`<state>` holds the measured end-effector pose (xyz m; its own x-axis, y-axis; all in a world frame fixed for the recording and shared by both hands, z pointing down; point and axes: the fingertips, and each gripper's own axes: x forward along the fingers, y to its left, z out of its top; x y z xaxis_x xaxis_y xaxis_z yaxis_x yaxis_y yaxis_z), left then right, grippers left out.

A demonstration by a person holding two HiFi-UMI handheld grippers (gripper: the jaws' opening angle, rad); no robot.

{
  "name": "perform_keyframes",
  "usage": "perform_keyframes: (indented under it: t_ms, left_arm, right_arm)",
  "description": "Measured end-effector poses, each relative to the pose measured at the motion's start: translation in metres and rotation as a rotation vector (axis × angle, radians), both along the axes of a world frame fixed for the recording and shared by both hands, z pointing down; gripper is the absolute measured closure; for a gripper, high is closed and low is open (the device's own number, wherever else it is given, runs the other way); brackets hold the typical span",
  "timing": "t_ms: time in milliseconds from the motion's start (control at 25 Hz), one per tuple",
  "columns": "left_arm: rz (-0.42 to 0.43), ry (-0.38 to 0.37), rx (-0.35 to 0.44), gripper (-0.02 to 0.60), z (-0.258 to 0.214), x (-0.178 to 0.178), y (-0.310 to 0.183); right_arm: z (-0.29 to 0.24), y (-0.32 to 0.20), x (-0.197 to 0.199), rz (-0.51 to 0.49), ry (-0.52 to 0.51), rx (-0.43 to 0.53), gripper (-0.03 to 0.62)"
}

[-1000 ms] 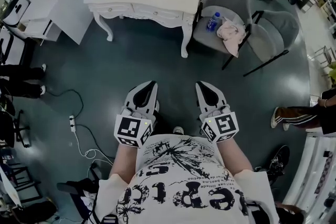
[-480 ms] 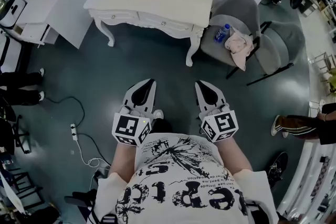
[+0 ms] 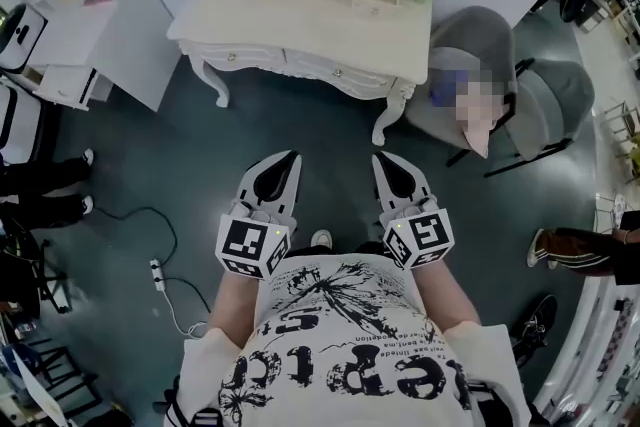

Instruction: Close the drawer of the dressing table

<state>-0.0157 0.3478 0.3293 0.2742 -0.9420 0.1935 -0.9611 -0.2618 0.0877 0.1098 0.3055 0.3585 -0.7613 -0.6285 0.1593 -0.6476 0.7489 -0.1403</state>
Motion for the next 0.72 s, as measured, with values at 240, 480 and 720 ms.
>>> perform_keyframes:
  t_ms: [240,480,720]
  left_arm:
    - [-0.022,0.002,-0.019,0.561,0.012,-0.029,-0.031]
    - [-0.077,-0.008,-0.028,0.561,0.024,-0.052,-0.081]
    - [-0.131,-0.004,-0.018,0.561,0.019,-0.063,-0.167]
  right_arm:
    - [0.014,-0.034,-0.038,-0.025,0.022,-0.012,0.577]
    - [0.026,-0.095,-0.053,-0.049,0.018,-0.02,0.577]
    - [0.022,-0.187,-0.062,-0.082,0.019,-0.014,0.577]
